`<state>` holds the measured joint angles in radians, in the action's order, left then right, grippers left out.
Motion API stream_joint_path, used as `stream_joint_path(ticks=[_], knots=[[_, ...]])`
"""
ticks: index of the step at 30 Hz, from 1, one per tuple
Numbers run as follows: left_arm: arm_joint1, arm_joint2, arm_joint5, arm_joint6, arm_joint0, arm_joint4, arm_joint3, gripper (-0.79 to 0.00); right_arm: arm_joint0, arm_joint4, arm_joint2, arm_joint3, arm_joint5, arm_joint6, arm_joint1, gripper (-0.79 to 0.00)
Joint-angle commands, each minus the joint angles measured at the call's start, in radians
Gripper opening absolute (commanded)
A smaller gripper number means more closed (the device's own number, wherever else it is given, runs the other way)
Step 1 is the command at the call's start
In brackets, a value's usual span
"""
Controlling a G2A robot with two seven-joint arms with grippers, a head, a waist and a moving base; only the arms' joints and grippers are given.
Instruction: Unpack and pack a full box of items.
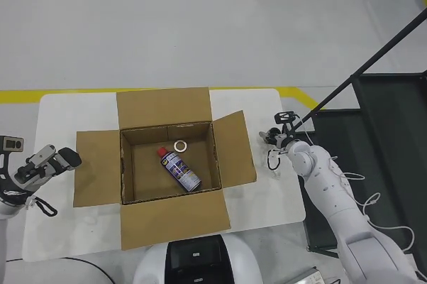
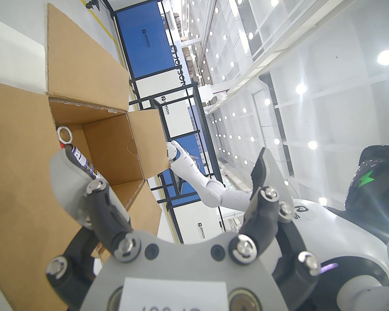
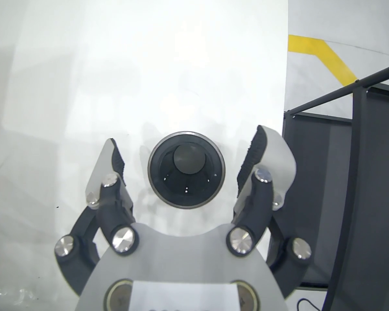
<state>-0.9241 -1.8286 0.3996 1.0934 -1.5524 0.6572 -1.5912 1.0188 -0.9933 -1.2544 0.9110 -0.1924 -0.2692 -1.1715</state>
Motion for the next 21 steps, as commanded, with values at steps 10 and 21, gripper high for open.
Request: stream_joint_path(ticks=[10, 21], knots=[[0.000, 0.000, 0.000, 0.000, 0.000, 0.000, 0.000, 0.000, 0.064, -0.014, -0.049, 0.127, 0.007, -0.004, 0.016, -0.785], [0.000, 0.000, 0.000, 0.000, 0.000, 0.000, 0.000, 0.000, 0.378, -0.050, -0.260, 0.696, 0.012, 0.040, 0.062, -0.785]])
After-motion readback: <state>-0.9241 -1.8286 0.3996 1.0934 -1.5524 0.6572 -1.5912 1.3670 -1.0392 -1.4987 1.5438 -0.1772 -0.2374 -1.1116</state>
